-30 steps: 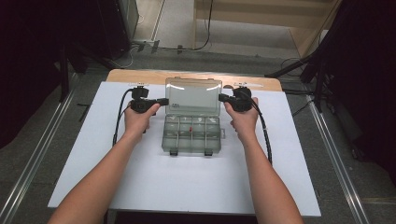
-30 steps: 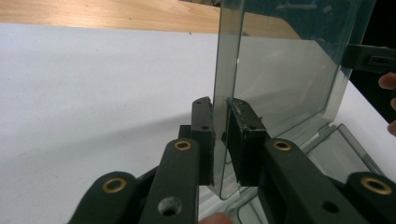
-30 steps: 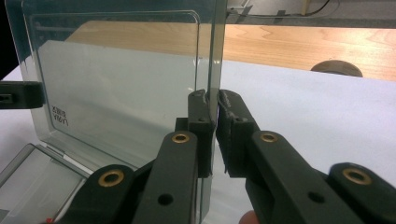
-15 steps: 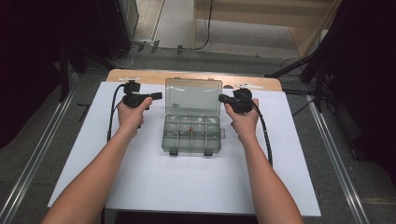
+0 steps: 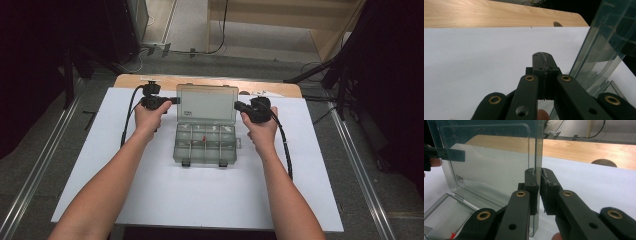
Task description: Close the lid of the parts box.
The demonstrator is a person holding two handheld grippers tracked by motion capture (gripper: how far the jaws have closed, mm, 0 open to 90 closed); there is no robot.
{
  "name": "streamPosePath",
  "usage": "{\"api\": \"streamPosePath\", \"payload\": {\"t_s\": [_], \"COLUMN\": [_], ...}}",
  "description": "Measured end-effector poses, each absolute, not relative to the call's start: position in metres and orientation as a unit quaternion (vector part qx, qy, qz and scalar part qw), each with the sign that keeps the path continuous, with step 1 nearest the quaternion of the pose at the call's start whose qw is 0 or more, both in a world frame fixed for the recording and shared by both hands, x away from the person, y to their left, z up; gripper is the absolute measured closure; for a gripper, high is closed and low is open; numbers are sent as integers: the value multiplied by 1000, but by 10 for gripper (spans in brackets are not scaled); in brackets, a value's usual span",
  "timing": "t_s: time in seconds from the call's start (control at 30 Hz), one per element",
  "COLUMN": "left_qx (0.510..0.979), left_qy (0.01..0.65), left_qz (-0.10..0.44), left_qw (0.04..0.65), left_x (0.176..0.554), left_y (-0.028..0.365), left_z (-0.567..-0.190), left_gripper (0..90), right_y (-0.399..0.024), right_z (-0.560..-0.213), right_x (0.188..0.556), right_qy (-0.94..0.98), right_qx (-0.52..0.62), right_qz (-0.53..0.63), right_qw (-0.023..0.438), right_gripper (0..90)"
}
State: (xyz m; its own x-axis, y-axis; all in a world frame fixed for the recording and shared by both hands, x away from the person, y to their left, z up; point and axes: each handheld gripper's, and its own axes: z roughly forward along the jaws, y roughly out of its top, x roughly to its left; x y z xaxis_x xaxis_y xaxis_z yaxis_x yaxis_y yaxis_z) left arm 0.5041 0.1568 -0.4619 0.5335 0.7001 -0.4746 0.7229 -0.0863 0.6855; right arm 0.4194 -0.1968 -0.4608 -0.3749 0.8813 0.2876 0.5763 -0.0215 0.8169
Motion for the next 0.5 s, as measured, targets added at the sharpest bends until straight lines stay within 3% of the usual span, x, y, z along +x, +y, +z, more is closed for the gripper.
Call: {"api": "streamPosePath", "payload": {"t_s": [0.23,0.5], "left_qx": [737,738], "left_qy": [473,458], "left_qz": [-13,-25], "left_qw": [483,495], "left_x": [503,501], "left_y": [156,156], "left_z": [-458,-458], "left_gripper": [900,900], "right_y": [-199,-212], "right_z": [-461,-451], "right_x": [418,409], "right_qy": [684,681], "right_qx": [525,506], "right_qz": [481,505], "right_qw": [156,160], "right_gripper": [840,760]}}
